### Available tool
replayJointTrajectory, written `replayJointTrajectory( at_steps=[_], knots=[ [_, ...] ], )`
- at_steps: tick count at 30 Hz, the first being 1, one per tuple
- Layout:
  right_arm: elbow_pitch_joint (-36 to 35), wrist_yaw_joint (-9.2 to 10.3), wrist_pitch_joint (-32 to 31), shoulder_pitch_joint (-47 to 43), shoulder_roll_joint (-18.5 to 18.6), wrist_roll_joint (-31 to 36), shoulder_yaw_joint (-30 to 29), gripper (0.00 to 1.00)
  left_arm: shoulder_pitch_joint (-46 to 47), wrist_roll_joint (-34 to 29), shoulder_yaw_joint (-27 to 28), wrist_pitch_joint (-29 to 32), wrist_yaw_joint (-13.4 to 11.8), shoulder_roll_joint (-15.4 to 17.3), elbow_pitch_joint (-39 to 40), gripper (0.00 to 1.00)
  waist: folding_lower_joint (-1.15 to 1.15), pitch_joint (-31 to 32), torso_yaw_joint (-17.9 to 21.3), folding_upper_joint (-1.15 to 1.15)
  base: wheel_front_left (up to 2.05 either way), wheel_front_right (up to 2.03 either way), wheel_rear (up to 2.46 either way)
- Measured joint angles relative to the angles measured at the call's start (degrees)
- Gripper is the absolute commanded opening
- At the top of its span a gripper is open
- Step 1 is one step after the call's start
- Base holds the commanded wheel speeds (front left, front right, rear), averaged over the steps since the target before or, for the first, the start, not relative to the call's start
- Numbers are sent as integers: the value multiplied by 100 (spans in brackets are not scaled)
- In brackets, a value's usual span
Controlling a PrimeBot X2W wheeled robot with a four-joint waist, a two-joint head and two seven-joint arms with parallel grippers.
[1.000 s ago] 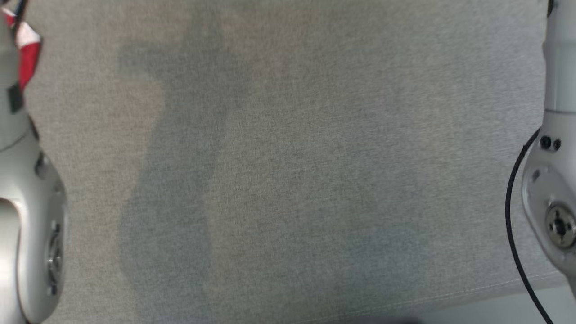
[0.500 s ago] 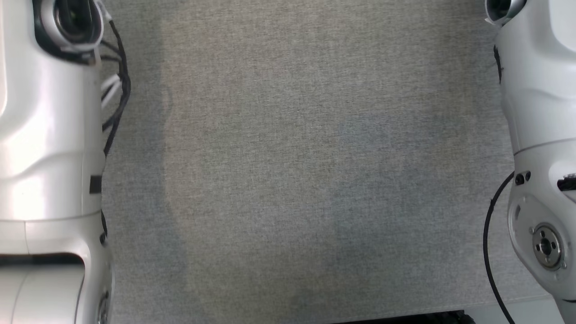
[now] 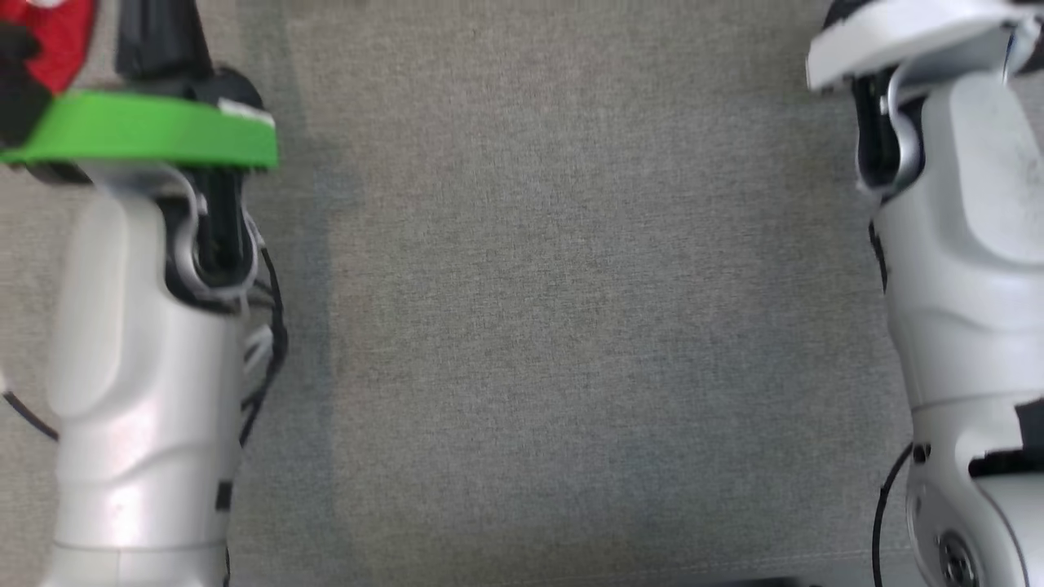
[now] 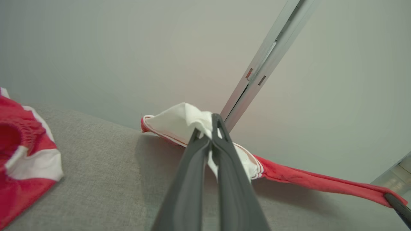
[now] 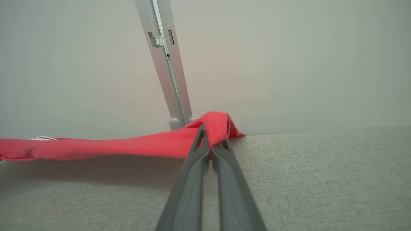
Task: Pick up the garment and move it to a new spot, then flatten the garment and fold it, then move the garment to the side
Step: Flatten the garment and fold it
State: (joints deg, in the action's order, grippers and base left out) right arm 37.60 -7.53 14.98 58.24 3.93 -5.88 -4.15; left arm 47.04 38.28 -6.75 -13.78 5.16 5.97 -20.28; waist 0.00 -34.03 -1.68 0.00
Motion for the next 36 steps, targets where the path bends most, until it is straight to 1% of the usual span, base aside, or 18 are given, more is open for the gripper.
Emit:
replayJointTrajectory(
  at_steps=[5,11,15,23,26,32,36],
  knots=[
    [-342,0,0,-1022,26,-263,122,0,-1040,134,-47,-42,80,-44,163,0,0,568,-7,0,0,0,0],
    [-700,0,0,-2292,-18,-538,120,0,-2346,422,68,-91,87,-158,289,0,0,1360,-17,0,0,0,0],
    [-924,0,1,-2979,-68,-716,113,0,-3182,554,88,-98,77,-204,513,0,0,1894,-17,0,0,0,0],
    [-1397,0,1,-4196,-105,-851,5,0,-4663,434,-86,-100,-115,-249,1212,0,-1,2846,-8,0,0,0,0],
    [-1617,0,2,-4596,-108,-884,-4,0,-5089,308,-190,-90,-198,-182,1568,0,-1,3126,-12,0,0,0,0],
    [-1837,0,5,-5256,-114,-1146,111,0,-5718,174,-379,131,-377,-131,2149,0,-1,3458,-32,0,0,0,0],
    [-1897,0,5,-5490,-114,-1277,190,0,-5863,159,-443,263,-472,-112,2308,0,-1,3459,-69,0,0,0,0]
  ],
)
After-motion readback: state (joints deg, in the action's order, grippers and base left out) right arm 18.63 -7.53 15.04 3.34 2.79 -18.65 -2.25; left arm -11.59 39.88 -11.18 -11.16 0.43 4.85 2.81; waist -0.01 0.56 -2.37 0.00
